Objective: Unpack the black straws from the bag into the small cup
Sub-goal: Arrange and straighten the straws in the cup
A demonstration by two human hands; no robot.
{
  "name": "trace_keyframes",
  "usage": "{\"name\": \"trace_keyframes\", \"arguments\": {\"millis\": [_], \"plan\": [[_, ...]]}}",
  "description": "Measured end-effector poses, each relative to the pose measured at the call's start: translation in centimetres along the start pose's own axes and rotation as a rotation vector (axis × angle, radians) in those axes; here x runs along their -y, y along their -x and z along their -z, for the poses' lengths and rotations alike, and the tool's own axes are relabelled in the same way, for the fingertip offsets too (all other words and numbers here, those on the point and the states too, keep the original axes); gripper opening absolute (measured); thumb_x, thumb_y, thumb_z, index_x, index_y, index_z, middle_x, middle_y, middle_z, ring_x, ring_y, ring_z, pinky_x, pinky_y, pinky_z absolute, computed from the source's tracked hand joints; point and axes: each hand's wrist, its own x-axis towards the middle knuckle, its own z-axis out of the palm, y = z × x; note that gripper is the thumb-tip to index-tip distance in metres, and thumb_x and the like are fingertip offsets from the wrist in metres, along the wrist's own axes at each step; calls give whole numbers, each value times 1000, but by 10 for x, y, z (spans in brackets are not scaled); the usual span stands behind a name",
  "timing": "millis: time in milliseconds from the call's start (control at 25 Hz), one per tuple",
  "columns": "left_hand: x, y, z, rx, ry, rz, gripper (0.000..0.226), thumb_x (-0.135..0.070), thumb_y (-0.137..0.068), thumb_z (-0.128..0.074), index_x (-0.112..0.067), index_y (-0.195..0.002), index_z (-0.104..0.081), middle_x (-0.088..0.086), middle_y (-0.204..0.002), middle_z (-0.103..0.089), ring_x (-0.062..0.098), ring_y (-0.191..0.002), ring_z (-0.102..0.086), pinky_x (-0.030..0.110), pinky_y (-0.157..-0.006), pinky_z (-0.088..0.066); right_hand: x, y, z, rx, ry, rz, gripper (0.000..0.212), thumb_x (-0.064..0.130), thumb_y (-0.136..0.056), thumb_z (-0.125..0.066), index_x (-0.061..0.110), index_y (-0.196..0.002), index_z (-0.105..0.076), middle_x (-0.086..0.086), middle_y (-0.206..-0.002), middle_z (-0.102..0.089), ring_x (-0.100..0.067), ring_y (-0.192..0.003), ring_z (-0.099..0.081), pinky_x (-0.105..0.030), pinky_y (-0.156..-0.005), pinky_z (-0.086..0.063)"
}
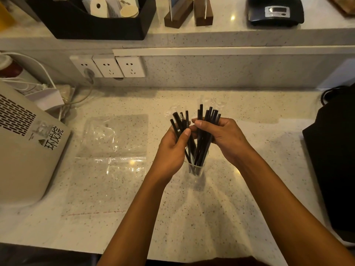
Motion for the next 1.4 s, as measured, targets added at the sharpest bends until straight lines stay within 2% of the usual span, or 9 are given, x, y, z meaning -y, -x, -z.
{"name": "trace_keyframes", "arguments": {"millis": [160,360,560,720,1000,1080,1200,1320,1400], "plan": [[-1,0,-1,1,-17,-6,29,-28,-107,-45,-29,-133,-60,-7,-126,-72,7,-120,-65,41,-109,-48,-2,-2,-1,-27,17,3,10,27,-89,-74,30,-92,-84,-1,-95,-82,-16,-91,-78,-11,-68,-55],[-6,3,-1,18,-50,-19,28,-30,-108,-42,-43,-129,-57,-17,-126,-67,-5,-120,-60,14,-94,-47,-4,-2,-4,-52,62,-5,11,30,-90,-73,34,-88,-83,4,-94,-82,-10,-92,-77,-19,-76,-52],[-10,7,-2,31,-48,-8,28,-29,-109,-41,-44,-128,-55,-27,-119,-65,-16,-113,-59,2,-84,-47,-4,0,-5,-31,52,22,10,30,-91,-73,29,-95,-82,3,-98,-81,-13,-94,-77,-18,-74,-55],[-6,10,-1,25,-48,-12,29,-33,-108,-42,-44,-132,-53,-27,-123,-64,-17,-113,-58,3,-84,-47,-6,2,-8,-51,94,33,10,30,-91,-72,28,-97,-80,7,-96,-81,-9,-93,-77,-21,-78,-52],[-3,19,-3,31,-35,16,28,-35,-108,-40,-47,-131,-51,-22,-129,-64,-9,-118,-59,10,-92,-48,-5,18,-15,32,264,114,15,47,-88,-67,58,-97,-70,33,-98,-74,14,-95,-67,3,-69,-44],[-1,18,-8,40,-77,11,33,-31,-109,-38,-32,-140,-50,-3,-141,-60,9,-129,-57,20,-99,-45,-6,23,-18,77,361,110,22,59,-80,-69,71,-95,-60,47,-94,-65,26,-93,-59,5,-64,-42],[15,25,-1,121,-129,31,41,-4,-109,-31,11,-147,-35,28,-142,-50,30,-129,-55,11,-79,-49,-11,27,-26,61,487,109,49,75,-64,-74,69,-106,-51,56,-89,-55,35,-84,-51,5,-56,-39],[18,33,-9,148,-234,97,41,-15,-108,-35,-9,-148,-40,0,-133,-51,23,-128,-54,11,-81,-47,-22,32,-31,10,466,157,70,72,-59,-80,57,-120,-48,44,-98,-52,31,-84,-54,5,-55,-39],[23,37,-7,152,-225,56,47,-15,-107,-42,-19,-152,-30,-10,-135,-48,20,-139,-46,12,-93,-45,-30,36,-29,-3,494,176,53,60,-67,-81,49,-112,-57,36,-97,-59,28,-89,-55,1,-60,-44]]}}
